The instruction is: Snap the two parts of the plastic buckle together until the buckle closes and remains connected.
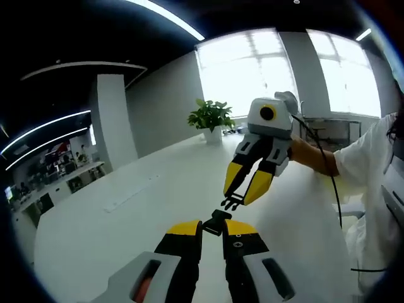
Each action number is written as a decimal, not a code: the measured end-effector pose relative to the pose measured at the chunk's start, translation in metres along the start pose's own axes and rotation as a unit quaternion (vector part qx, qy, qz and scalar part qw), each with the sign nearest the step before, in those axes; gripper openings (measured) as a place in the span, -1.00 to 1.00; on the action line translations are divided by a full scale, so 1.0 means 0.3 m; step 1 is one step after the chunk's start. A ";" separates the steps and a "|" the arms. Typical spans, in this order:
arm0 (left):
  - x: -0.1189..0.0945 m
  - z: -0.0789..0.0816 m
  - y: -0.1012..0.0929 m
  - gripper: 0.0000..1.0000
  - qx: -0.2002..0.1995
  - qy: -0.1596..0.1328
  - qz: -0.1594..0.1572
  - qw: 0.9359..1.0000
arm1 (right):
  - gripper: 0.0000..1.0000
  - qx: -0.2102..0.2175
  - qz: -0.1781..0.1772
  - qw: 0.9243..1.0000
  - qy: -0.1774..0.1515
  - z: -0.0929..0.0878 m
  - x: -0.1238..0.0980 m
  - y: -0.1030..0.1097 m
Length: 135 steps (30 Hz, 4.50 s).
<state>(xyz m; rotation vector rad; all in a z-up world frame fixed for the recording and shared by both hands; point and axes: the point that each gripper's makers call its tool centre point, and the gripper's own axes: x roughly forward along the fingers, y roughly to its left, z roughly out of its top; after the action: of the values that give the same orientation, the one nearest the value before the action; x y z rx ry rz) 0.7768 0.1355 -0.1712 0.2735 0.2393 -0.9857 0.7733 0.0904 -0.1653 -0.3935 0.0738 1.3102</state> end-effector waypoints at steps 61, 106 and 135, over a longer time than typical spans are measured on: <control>0.016 -0.028 -0.069 -0.76 -0.031 -0.019 -0.043 0.998 | -0.75 0.016 0.055 0.998 -0.009 -0.014 0.033 0.051; -0.028 -0.008 -0.111 -0.72 0.003 -0.053 -0.063 0.997 | -0.74 0.026 0.073 0.995 -0.063 0.030 0.030 0.096; -0.073 0.028 -0.225 -0.74 -0.017 -0.088 -0.168 0.982 | -0.74 0.046 0.154 0.979 -0.125 0.085 -0.017 0.182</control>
<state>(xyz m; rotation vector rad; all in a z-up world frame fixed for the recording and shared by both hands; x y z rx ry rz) 0.7087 0.1147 -0.1644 0.1128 0.1419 -1.3323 0.7159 0.1048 -0.1533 -0.1392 -0.0170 1.6461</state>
